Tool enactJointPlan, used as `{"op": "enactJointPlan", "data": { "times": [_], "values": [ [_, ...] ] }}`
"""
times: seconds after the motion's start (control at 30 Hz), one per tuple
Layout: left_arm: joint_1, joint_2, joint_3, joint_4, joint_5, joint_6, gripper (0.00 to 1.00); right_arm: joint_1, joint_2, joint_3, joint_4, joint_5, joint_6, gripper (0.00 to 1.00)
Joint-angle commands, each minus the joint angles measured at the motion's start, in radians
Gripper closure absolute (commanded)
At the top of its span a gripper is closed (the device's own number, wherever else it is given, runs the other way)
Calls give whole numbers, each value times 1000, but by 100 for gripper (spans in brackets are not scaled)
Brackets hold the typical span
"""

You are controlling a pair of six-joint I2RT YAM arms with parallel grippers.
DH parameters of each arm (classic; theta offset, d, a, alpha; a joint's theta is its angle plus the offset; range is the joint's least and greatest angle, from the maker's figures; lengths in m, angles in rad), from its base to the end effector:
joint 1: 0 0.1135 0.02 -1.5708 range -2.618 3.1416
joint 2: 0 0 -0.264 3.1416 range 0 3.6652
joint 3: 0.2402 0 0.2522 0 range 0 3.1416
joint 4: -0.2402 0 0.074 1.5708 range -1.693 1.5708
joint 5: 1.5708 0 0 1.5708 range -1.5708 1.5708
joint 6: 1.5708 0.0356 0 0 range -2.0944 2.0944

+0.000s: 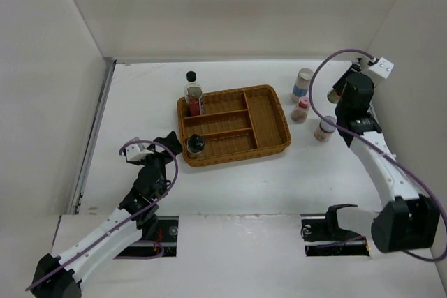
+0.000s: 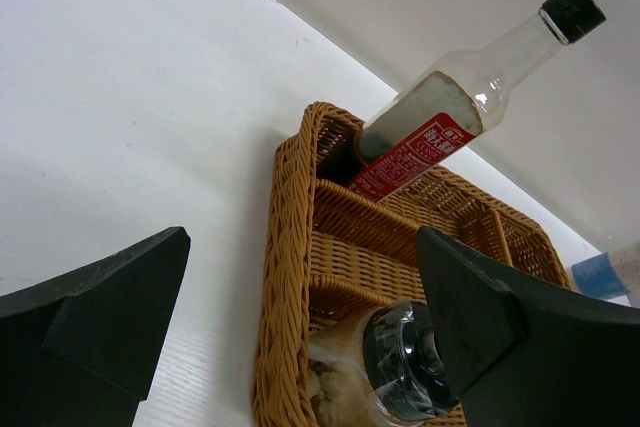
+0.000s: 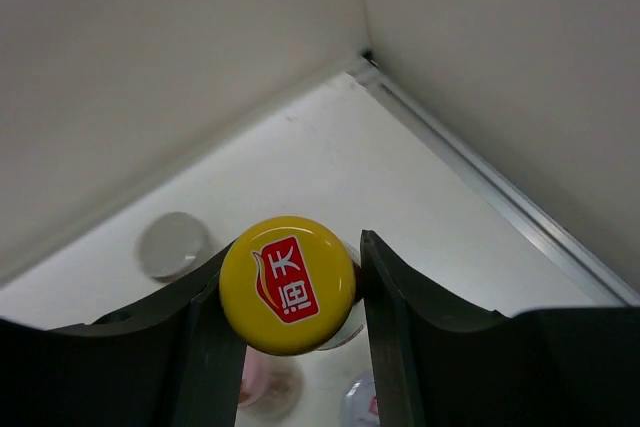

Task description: Organize the condiment bottles

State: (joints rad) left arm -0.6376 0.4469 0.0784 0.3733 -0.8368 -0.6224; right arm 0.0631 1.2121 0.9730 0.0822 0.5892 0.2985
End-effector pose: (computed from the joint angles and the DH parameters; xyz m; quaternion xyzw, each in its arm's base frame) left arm 0.1201 -0.0561 0.1958 -0.2831 0.6467 -0.1500 0.6922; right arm 0.2825 -0.0020 0.3448 0.2727 0.7004 -0.1054 0.6511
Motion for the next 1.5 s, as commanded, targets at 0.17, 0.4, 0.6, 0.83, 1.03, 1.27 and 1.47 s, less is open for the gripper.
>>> {"op": "enactJointPlan", "data": {
  "times": [0.17, 0.4, 0.6, 0.83, 1.03, 1.27, 1.47],
  "values": [
    [14, 3, -11, 49, 19, -19, 0, 437, -157, -43, 191, 11, -7, 68],
    [23, -14, -14, 35, 27, -19, 0, 704, 9, 67, 228, -34, 2, 68],
    [25, -11, -14, 36, 33, -20, 0, 820, 164, 118, 291, -49, -1, 68],
    [29, 3, -14, 42, 44, -25, 0, 895, 273, 144, 337, -58, -10, 68],
    [33, 1, -14, 41, 51, -26, 0, 948, 336, 155, 334, -49, -22, 68],
    [40, 24, -11, 44, 67, -34, 0, 990, 360, 141, 332, -22, -30, 68],
    [49, 19, -14, 39, 80, -46, 0, 995, 379, 104, 327, -2, -30, 66]
  ]
}}
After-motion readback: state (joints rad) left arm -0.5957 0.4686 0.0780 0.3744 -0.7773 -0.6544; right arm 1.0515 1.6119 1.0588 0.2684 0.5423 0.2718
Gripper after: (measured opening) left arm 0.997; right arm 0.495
